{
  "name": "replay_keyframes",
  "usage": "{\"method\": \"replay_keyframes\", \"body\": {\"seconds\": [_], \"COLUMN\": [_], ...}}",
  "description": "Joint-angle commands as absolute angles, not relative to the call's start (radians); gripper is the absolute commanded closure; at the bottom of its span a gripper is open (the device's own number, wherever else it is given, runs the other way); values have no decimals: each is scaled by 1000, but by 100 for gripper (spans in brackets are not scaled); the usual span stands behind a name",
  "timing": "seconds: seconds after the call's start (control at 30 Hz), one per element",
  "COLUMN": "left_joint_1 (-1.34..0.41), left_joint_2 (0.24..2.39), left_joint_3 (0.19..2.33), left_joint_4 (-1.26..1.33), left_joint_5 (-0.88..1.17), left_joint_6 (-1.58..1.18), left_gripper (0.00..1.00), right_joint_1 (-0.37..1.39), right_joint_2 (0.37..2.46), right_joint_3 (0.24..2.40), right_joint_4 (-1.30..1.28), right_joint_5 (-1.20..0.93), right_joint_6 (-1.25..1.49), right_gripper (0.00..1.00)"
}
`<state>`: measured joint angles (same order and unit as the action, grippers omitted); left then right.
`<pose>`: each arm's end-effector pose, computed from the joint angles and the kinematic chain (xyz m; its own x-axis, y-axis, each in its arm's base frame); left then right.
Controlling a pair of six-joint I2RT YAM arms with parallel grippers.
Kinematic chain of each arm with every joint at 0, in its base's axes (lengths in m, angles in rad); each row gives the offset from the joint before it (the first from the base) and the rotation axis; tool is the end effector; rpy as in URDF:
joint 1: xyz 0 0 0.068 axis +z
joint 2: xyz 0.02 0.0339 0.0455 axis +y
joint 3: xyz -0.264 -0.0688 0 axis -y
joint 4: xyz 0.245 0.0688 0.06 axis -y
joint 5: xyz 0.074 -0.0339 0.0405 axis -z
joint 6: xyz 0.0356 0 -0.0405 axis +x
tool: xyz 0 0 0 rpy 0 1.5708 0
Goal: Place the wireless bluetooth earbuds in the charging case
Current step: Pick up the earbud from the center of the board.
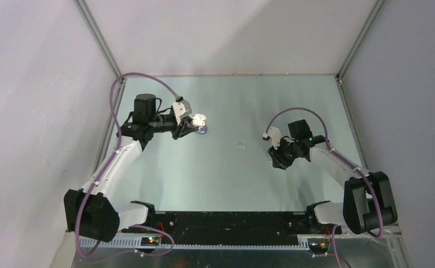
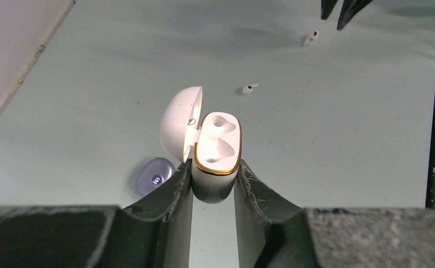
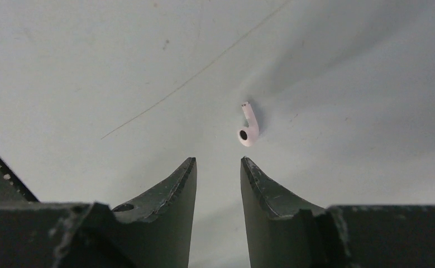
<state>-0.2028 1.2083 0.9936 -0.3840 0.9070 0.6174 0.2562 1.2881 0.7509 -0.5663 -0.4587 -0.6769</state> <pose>0.2469 -0.0794 0.3127 -0.0093 0.3661 -0.9305 0.9404 0.3195 0.1163 0.2236 0.0749 0.1986 -0.4100 -0.6880 -0.5988 -0.8685 0.4950 0.0260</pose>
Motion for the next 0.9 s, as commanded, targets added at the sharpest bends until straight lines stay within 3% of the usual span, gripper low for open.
{"method": "replay_keyframes", "body": {"seconds": [0.0,0.23,0.6,0.87], "left_joint_1": [-206,-206,-206,-206], "left_joint_2": [1173,1170,1145,1135], "left_joint_3": [980,966,945,928], "left_joint_4": [-293,-269,-256,-237], "left_joint_5": [897,893,875,872], "left_joint_6": [541,528,514,502], "left_gripper": [100,100,100,100], "right_joint_1": [281,302,292,303], "right_joint_2": [1315,1380,1460,1505], "right_joint_3": [730,723,814,825], "right_joint_4": [-413,-426,-477,-446], "right_joint_5": [-343,-257,-234,-219], "right_joint_6": [-499,-401,-125,-108], "right_gripper": [61,59,65,69]}}
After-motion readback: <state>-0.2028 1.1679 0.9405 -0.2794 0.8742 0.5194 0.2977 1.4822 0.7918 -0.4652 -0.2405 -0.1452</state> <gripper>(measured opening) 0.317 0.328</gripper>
